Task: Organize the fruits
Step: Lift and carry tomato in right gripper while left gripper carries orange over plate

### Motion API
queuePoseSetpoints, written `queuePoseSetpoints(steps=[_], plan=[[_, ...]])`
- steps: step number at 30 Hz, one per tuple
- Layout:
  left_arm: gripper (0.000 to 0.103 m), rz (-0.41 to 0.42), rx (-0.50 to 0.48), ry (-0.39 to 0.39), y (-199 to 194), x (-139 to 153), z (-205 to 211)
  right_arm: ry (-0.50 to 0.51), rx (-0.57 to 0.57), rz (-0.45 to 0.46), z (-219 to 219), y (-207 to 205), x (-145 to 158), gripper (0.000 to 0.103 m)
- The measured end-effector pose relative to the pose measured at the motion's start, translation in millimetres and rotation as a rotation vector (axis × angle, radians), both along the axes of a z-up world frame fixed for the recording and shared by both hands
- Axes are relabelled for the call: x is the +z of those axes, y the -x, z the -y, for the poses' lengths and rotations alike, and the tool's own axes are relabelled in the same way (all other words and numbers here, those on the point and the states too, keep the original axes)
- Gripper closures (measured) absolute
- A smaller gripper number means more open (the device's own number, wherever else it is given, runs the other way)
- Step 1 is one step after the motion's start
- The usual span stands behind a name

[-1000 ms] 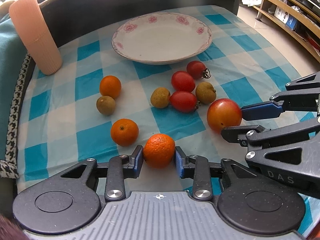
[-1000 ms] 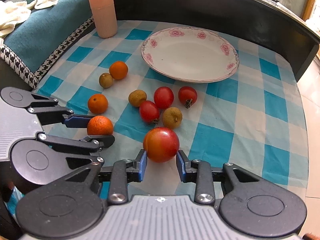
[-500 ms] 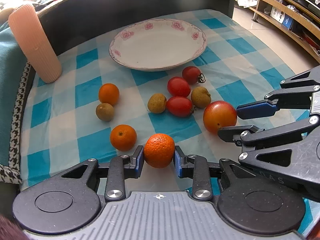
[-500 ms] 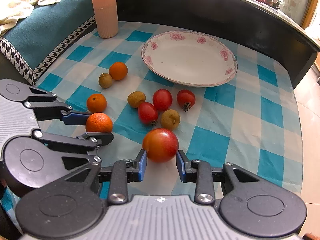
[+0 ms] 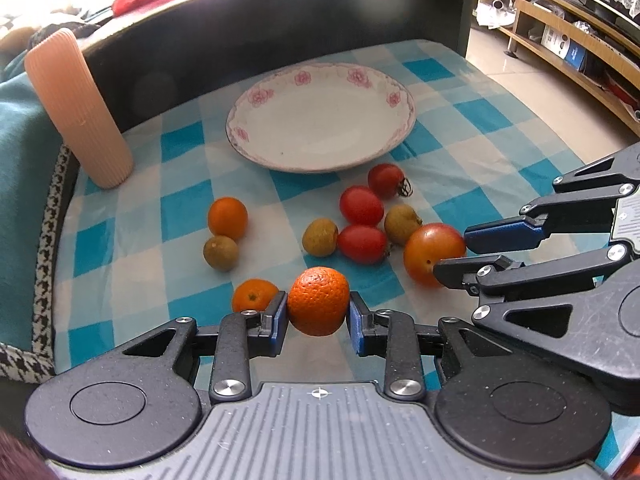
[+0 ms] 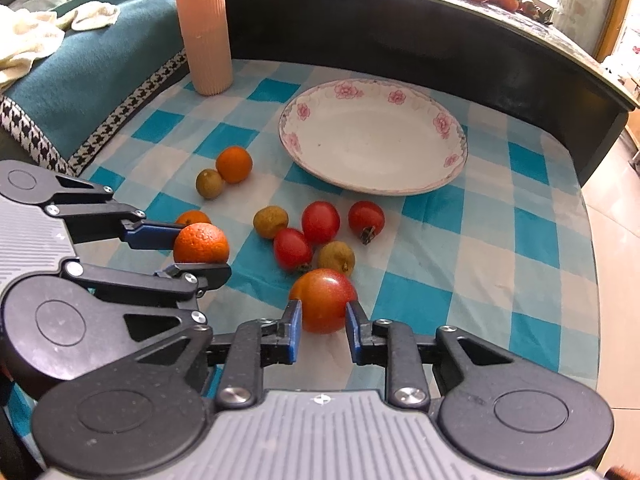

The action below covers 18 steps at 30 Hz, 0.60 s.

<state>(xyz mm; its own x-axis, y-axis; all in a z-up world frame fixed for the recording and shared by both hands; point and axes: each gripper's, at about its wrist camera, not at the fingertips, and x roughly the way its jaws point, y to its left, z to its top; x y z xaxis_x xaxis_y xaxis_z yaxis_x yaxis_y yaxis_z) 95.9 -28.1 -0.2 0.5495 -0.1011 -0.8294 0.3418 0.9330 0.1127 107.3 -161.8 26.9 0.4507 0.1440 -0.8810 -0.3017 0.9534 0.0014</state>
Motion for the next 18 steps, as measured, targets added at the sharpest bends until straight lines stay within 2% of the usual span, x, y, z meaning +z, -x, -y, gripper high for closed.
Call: queuePoseSetpoints(steps=[10, 18], plan=[[0.064, -0.006, 0.008, 0.017, -1, 1, -4, -0.064, -0.021, -0.024, 10, -2, 1, 0.063], [0.064, 0.011, 0.008, 0.033, -8, 8, -4, -0.080, -0.035, 0.008, 12, -10, 10, 0.064]])
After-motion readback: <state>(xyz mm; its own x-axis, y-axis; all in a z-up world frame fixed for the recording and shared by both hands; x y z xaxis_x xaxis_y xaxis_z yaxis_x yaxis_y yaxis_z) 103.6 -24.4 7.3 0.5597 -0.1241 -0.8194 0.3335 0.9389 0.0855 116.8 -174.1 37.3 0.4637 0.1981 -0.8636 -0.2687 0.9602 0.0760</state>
